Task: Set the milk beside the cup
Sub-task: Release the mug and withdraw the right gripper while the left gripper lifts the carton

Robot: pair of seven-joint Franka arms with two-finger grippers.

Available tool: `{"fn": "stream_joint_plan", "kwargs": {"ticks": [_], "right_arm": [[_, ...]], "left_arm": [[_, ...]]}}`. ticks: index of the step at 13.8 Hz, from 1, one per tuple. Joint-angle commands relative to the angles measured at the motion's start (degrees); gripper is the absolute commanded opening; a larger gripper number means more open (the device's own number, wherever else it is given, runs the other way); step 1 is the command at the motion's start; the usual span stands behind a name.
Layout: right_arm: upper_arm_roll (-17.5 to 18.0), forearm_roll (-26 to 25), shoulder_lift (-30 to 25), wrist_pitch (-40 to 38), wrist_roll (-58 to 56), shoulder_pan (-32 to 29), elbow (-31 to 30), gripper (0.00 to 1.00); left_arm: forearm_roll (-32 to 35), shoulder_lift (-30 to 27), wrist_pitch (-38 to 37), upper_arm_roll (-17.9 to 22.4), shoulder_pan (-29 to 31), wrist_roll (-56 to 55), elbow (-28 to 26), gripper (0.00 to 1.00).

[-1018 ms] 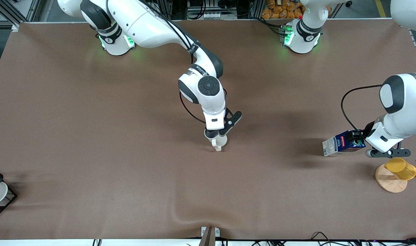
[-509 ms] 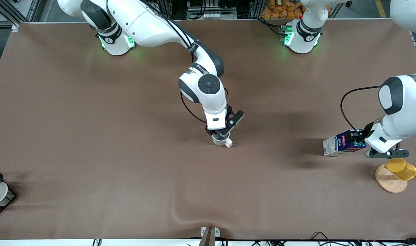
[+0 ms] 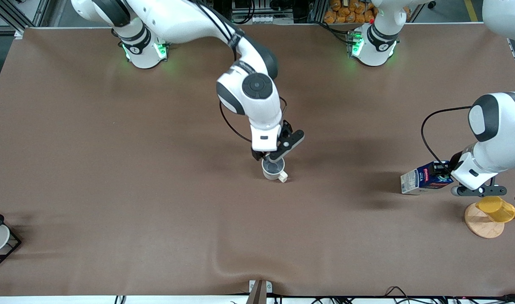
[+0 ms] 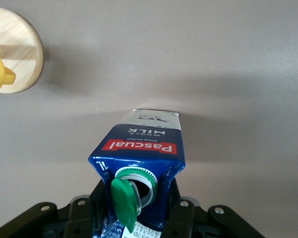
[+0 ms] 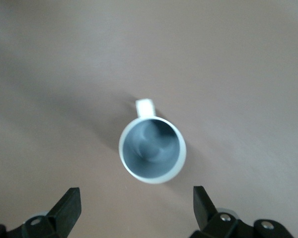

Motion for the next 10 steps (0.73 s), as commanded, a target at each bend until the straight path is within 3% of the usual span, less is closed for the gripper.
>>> {"fn": "stream_joint_plan", "kwargs": {"ticks": [1,3,6,10], "right_arm": [[-3.2,-0.8,-7.2,-4.5,5.2,-1.1,-5.8,1.0],[-7.0,-1.7,-12.5,-4.0,6.9,-0.4,-13.6,1.0],[-7.6,-1.7,-18.8,-3.8,6.5,-5.3,-20.7,1.0],[-7.5,-1.1,-26.2,-5.6,3.2,-14.4,-28.4,1.0]], "left_arm": [[0.4,-0.5,-0.3,-2.0,0.0,0.2,0.8,0.46],[0.3,-2.0,-1.4,-4.8,0.0,-0.4,1.2,0.46],[-0.6,-2.1,-7.4,-10.4,-0.2,-5.4,5.4,0.46],[-0.9,-1.9,-8.8,-19.9,-0.6,-19.1,5.7,0.46]]}}
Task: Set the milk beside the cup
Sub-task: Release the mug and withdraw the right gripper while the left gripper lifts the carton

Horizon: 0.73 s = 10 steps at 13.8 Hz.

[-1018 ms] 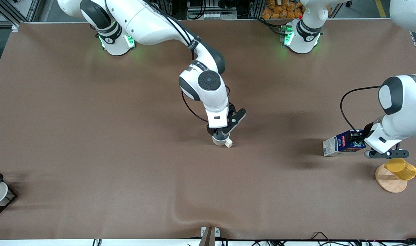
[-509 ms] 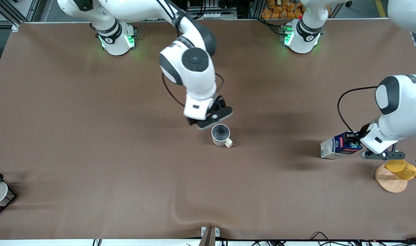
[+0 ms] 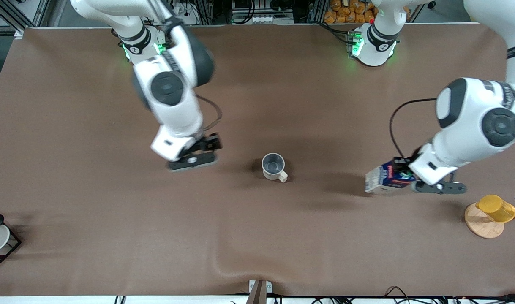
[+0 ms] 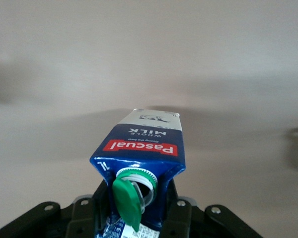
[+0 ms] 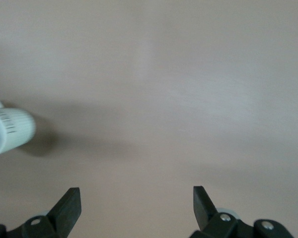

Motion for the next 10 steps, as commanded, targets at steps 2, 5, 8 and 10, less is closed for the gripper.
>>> {"fn": "stream_joint_plan", "kwargs": {"ticks": [2,5,8,10], "right_arm": [[1.2,0.0,-8.4,-3.3,-3.4,-7.5,-7.7,1.0],[1.5,0.5,-10.6,-5.2,-7.6,-14.6,-8.3,1.0],[1.4,4.2,-12.6,-9.2,-15.5,-22.8,-8.3,1.0],[1.2,5.3,-14.4,-13.1,-20.4,-26.5,-8.3,1.0]], "left_arm": [[-0.6,0.1,-2.0,-8.0,-1.4,-14.8,0.1,0.47],[-0.6,0.3,-2.9,-8.8,-7.0,-22.5,0.1,0.47],[-0.1,2.4,-2.8,-8.8,-13.0,-30.4,0.3,0.47],[0.5,4.1,-2.3,-8.5,-18.4,-35.3,0.2,0.47]]}}
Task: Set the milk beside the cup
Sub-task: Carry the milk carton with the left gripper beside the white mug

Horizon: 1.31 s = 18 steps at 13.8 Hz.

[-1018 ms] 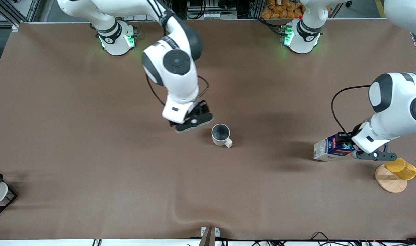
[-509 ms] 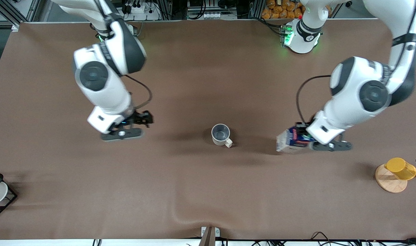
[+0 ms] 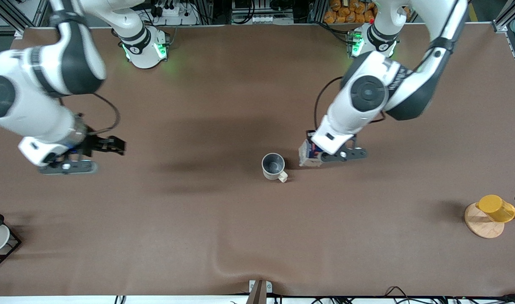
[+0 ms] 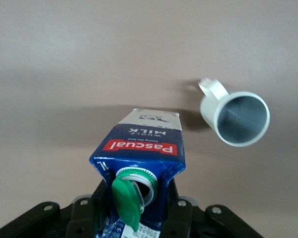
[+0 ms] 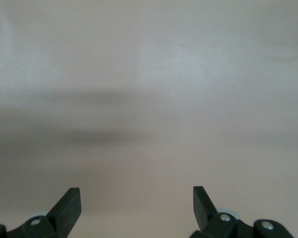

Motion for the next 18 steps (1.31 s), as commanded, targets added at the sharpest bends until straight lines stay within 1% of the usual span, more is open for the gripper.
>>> {"fn": "stream_joint_plan", "kwargs": {"ticks": [1,4,7,8,10,11,12,13,14,17,18], "right_arm": [[1.2,1.9,-4.5,-4.3,-6.0,-5.3,-2.2,1.0],[1.1,1.9,-5.8,-5.8,-12.0,-9.8,-2.0,1.0],[0.4,1.2,-8.4,-8.8,-11.9,-10.5,-1.9,1.0],[0.2,1.0,-8.9,-10.4,-11.8,-10.4,-1.5,1.0],[0.1,0.4,-9.0,-12.4,-11.8,-10.5,1.5,1.0],[0.2,0.4,-9.0,-13.3,-11.1,-10.5,2.5,1.0],[0.2,1.4,-9.0,-16.0,-7.8,-10.7,3.8,1.0],[0.4,2.1,-9.0,-18.4,-4.6,-10.8,4.9,1.0],[0.5,2.2,-9.0,-19.2,-3.6,-10.7,5.3,1.0],[0.5,2.5,-9.0,-20.3,-4.3,-10.8,6.5,1.0],[0.6,2.5,-9.0,-20.7,-5.2,-10.8,7.0,1.0]], "left_arm": [[1.1,2.7,0.2,0.5,-5.7,-6.7,0.8,0.47],[1.4,4.7,2.6,0.5,-10.8,-12.8,1.3,0.47],[7.0,6.4,2.6,0.6,-12.8,-16.8,1.3,0.47],[7.8,7.5,2.9,0.6,-14.1,-18.6,2.0,0.47],[10.7,10.1,3.1,0.6,-16.5,-21.4,6.1,0.46],[11.3,11.0,3.1,0.6,-16.6,-22.7,7.0,0.46],[11.4,11.6,3.1,0.6,-16.7,-23.7,8.0,0.46],[11.5,11.8,3.2,0.6,-17.2,-23.8,8.3,0.46],[11.7,11.8,3.1,0.6,-17.5,-23.8,8.3,0.46],[13.4,12.6,3.2,0.9,-17.2,-23.7,8.4,0.46],[13.5,13.0,3.2,1.3,-17.4,-23.7,9.2,0.46]]}}
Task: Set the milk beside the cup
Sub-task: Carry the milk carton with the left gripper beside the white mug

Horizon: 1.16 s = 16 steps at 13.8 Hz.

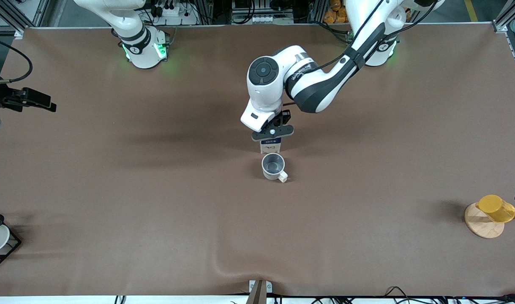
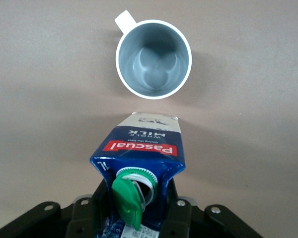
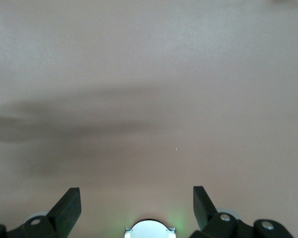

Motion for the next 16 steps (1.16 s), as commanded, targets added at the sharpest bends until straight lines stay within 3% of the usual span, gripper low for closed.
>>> {"fn": "stream_joint_plan", "kwargs": {"ticks": [1,14,15,16], "right_arm": [[0.8,1.0,-0.3,-1.7,-2.5,-0.9,1.8,1.0],[1.0,1.0,-0.3,-1.5,-4.4,-0.9,2.7,1.0],[1.0,1.0,-0.3,-1.5,-4.4,-0.9,2.7,1.0],[1.0,1.0,-0.3,-1.5,-4.4,-0.9,2.7,1.0]], "left_arm": [[2.7,2.6,0.0,1.1,-0.9,-1.5,2.9,0.46],[2.7,1.9,0.0,1.8,-0.6,-1.6,3.2,0.47],[2.8,2.0,0.1,1.8,-0.7,-1.6,3.3,0.49],[3.2,2.2,0.2,1.9,-0.8,-1.7,3.2,0.61]]}}
